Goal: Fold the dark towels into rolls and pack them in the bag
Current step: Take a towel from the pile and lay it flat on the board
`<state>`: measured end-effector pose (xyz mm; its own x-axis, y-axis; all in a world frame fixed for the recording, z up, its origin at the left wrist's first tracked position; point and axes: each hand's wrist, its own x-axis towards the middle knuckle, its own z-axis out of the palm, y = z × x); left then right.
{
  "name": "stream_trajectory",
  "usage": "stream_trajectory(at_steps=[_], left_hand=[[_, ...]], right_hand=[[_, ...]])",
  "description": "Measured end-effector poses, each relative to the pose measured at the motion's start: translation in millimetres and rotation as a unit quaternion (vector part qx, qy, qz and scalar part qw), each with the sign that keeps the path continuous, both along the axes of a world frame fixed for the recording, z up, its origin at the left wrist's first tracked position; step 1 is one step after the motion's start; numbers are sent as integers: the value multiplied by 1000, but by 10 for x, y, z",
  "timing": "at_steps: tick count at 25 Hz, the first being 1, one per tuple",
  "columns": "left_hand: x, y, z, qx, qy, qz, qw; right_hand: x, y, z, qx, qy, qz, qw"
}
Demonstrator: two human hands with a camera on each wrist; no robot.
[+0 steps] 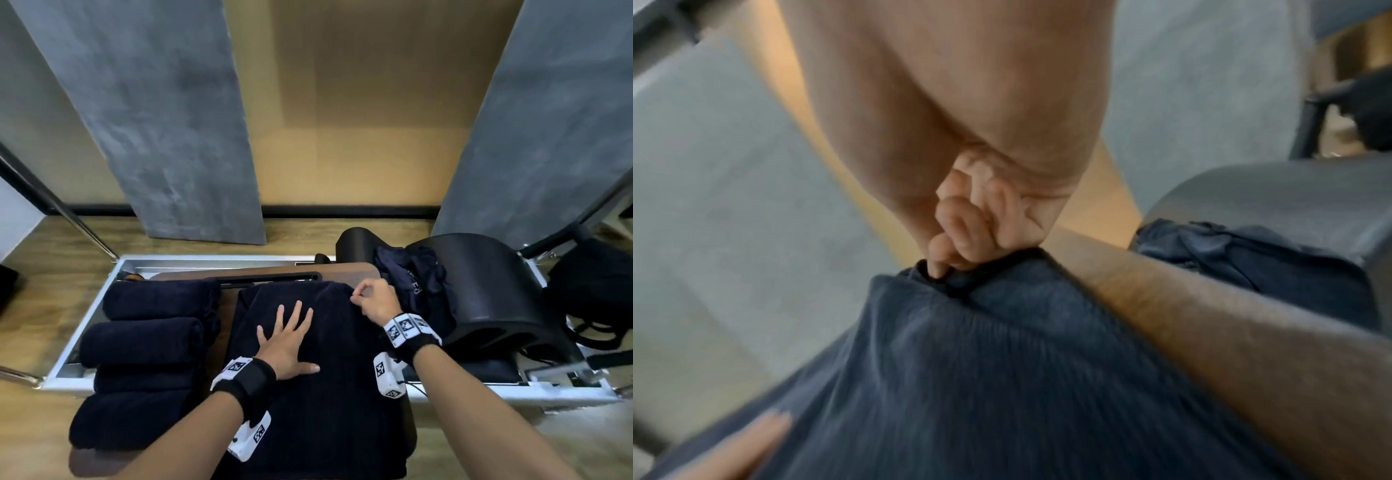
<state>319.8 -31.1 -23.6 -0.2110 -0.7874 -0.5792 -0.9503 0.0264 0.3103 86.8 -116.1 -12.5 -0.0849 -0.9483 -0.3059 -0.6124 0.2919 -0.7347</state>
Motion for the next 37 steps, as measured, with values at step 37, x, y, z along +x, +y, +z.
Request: stream_trajectory(at_steps=[37], left_hand=[[204, -304, 164, -326, 24, 390, 861]], right_hand=[[25, 192, -304, 133, -143, -5, 981]])
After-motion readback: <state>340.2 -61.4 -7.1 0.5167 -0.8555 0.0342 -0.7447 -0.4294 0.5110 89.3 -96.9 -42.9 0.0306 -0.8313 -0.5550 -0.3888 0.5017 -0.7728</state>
